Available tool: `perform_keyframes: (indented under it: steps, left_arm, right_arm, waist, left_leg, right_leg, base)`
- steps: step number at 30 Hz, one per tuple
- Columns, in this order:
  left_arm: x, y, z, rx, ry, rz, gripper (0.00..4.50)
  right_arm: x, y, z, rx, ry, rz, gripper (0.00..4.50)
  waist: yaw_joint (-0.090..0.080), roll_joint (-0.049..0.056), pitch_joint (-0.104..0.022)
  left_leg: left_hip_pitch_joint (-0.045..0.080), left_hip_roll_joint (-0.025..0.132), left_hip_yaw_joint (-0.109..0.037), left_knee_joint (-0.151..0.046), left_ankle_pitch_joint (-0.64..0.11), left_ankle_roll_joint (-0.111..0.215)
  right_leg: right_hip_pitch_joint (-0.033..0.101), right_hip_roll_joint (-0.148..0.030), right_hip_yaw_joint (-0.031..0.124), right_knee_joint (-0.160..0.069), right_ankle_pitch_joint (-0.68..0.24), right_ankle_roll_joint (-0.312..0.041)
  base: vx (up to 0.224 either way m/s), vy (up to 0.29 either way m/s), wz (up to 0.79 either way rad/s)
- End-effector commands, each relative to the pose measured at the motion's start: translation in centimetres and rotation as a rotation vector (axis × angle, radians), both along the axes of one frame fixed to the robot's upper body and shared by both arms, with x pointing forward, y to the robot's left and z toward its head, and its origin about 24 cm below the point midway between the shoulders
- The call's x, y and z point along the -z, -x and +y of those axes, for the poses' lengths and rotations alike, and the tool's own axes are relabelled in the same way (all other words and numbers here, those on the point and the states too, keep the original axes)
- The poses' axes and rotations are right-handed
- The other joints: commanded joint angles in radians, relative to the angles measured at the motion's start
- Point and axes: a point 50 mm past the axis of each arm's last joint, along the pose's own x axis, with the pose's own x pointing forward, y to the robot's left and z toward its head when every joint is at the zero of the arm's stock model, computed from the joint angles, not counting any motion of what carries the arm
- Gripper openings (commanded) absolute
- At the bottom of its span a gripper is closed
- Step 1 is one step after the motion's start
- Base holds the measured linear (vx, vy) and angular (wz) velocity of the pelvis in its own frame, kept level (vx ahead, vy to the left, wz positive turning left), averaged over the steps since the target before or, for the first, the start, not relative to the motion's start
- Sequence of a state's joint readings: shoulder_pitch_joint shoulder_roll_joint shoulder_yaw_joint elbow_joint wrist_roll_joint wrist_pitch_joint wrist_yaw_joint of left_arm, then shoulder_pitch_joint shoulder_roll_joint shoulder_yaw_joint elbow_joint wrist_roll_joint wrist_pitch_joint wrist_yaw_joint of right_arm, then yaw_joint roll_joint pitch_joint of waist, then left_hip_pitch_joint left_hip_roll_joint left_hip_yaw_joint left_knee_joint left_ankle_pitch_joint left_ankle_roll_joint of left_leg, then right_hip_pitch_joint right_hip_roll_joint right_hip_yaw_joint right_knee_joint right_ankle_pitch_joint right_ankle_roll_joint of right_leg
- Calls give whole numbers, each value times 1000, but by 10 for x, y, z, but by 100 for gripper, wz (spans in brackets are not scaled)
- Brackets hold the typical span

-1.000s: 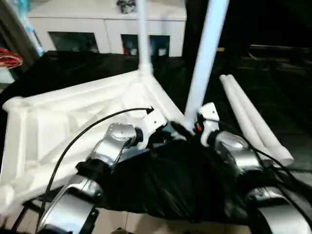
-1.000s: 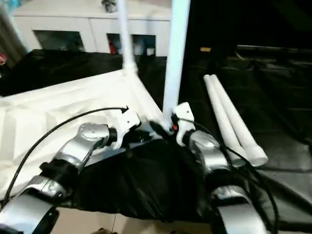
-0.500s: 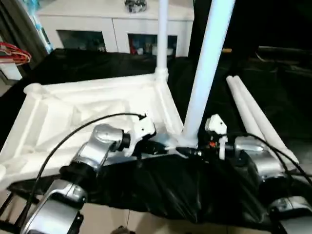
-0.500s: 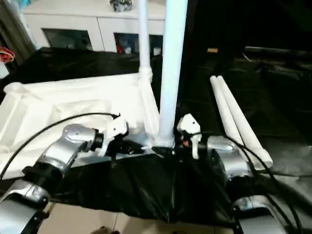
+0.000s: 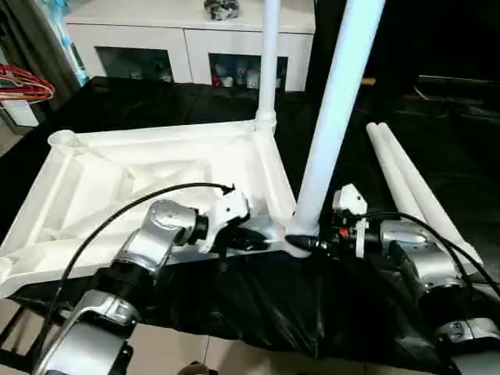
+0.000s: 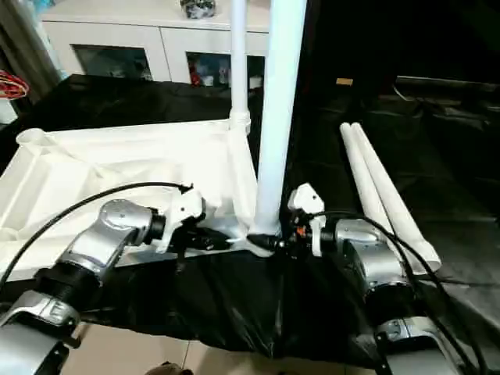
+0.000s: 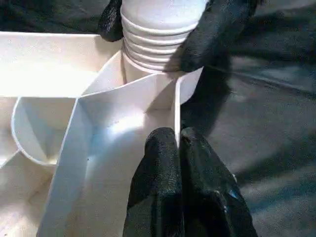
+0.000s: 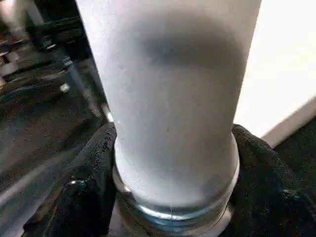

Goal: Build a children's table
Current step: Rotate leg to tighten

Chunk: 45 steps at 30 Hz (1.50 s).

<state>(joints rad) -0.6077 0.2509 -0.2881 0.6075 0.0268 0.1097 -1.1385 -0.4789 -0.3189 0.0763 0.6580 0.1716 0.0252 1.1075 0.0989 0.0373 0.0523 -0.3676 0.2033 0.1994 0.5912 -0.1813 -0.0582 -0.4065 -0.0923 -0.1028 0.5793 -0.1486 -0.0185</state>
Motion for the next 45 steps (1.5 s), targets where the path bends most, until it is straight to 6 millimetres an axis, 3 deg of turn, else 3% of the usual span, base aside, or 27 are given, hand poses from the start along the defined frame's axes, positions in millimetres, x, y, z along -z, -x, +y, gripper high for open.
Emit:
perform_keyframes:
  steps: [1, 4, 8, 16, 17, 18, 21, 24, 29, 39, 45]
  left_arm:
    - [-16, -8, -18, -27, 76, -61, 0]
    - [-15, -23, -34, -223, 68, -81, 0]
    - [-15, -30, -46, -333, 56, -109, 0]
    - [-19, -31, -57, -345, 57, -145, 0]
    - [-18, -31, -57, -337, 53, -149, 0]
    - [-18, -30, -57, -323, 53, -148, 0]
    - [-16, -24, -52, -241, 61, -146, 0]
    - [-16, -20, -47, -176, 69, -137, 0]
    - [-16, -15, -36, -98, 79, -117, 0]
    - [-15, 0, -16, 89, 74, -47, 0]
    - [-16, 4, -11, 139, 65, -18, 0]
  right_arm:
    - [6, 0, 13, 14, -34, 25, 275]
    - [11, -17, 21, 291, -49, 7, 274]
    - [16, -25, 34, 434, -29, 8, 274]
    - [19, -29, 49, 509, 15, -26, 274]
    - [19, -29, 50, 507, 14, -30, 309]
    - [19, -28, 50, 501, 13, -34, 343]
    - [18, -26, 45, 425, 17, -35, 352]
    - [17, -23, 39, 353, 45, -54, 390]
    - [12, -17, 26, 219, 36, -61, 390]
    - [10, 5, 12, -86, 67, 14, 390]
    - [12, 13, 11, -173, 93, 46, 330]
  waist:
    - [-4, -18, -69]
    - [-17, -18, -67]
    - [-25, -21, -68]
    - [-34, -20, -72]
    - [-33, -21, -72]
    - [-34, -22, -72]
    - [-35, -20, -70]
    - [-37, -19, -71]
    - [-30, -15, -73]
    - [-8, -13, -70]
    - [-6, -12, -71]
  left_leg:
    - [14, 34, -17, -68, -210, 58]
    - [15, 29, -17, -67, -227, 43]
    - [11, 23, -18, -66, -223, 49]
    - [7, 24, -18, -64, -199, 76]
    - [7, 25, -17, -64, -195, 82]
    - [7, 25, -17, -64, -196, 84]
    - [5, 24, -17, -64, -207, 91]
    - [4, 26, -18, -65, -211, 92]
    - [6, 31, -16, -63, -191, 103]
    - [12, 37, -15, -67, -219, 90]
    - [12, 37, -17, -68, -223, 73]
  right_leg:
    - [48, -65, 48, -70, -360, -185]
    - [45, -63, 46, -76, -398, -174]
    - [50, -64, 43, -83, -416, -155]
    - [52, -62, 44, -72, -327, -186]
    - [53, -62, 45, -70, -315, -192]
    - [53, -62, 45, -71, -314, -193]
    - [55, -63, 44, -73, -331, -192]
    - [56, -63, 44, -71, -332, -190]
    - [56, -60, 45, -62, -265, -221]
    - [53, -61, 48, -64, -306, -213]
    - [52, -63, 49, -64, -315, -204]
  base:
    - [0, 0, 0]
    - [0, 0, 0]
    - [0, 0, 0]
    - [0, 0, 0]
    - [0, 0, 0]
    - [0, 0, 0]
    - [0, 0, 0]
    - [0, 0, 0]
    - [0, 0, 0]
    - [0, 0, 0]
    - [0, 0, 0]
